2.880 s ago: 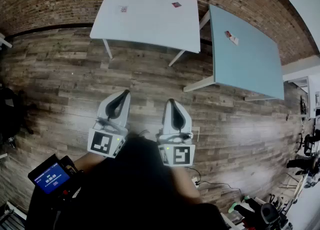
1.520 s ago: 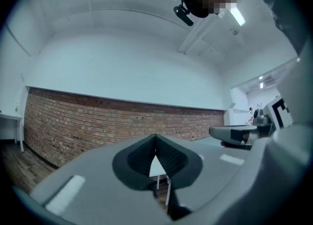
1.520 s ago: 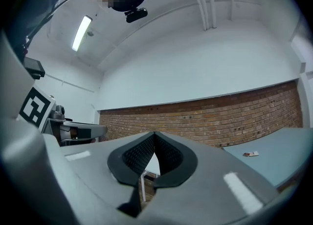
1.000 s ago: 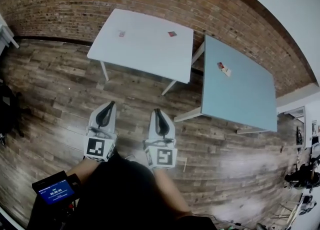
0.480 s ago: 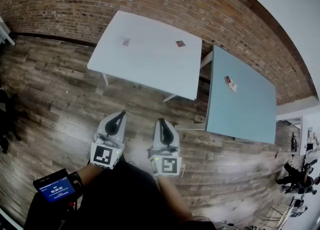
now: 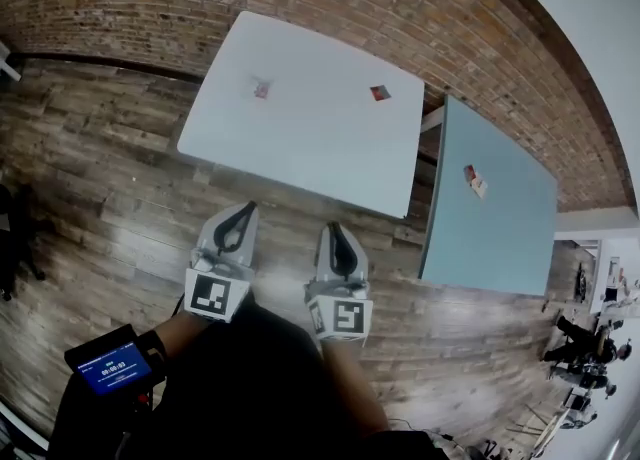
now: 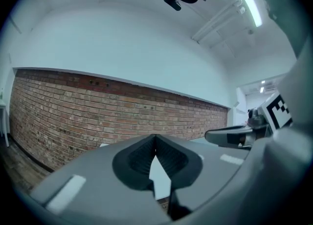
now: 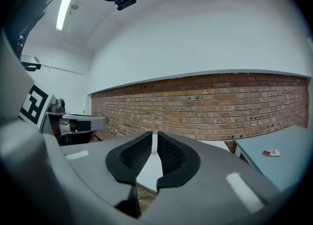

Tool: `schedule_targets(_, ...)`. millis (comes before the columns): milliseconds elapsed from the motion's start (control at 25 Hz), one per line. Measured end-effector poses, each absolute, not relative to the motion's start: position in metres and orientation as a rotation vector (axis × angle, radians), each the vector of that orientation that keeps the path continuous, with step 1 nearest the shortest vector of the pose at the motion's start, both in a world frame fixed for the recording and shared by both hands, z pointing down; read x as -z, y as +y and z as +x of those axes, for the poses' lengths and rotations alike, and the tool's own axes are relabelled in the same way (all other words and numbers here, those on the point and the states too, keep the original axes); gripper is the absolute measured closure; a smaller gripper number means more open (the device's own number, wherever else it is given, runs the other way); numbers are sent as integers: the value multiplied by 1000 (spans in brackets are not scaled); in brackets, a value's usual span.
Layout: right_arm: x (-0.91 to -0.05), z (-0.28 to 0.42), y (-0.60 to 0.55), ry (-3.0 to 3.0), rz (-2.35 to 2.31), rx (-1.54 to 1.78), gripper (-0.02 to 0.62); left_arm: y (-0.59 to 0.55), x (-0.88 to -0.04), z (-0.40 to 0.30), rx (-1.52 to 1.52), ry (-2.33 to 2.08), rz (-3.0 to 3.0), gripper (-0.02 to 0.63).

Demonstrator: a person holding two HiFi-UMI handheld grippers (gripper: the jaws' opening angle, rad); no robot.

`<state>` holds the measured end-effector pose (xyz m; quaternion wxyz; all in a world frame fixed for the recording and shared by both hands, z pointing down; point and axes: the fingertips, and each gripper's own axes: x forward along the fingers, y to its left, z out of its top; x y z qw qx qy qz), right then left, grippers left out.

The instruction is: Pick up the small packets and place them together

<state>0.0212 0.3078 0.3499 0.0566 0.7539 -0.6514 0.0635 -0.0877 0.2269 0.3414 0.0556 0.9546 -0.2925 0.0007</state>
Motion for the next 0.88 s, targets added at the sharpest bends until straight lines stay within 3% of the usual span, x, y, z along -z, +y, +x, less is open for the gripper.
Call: schedule_targets(880, -369, 59, 235, -1890, 2338, -282, 555, 139, -358, -59, -66, -827, 2881, 606)
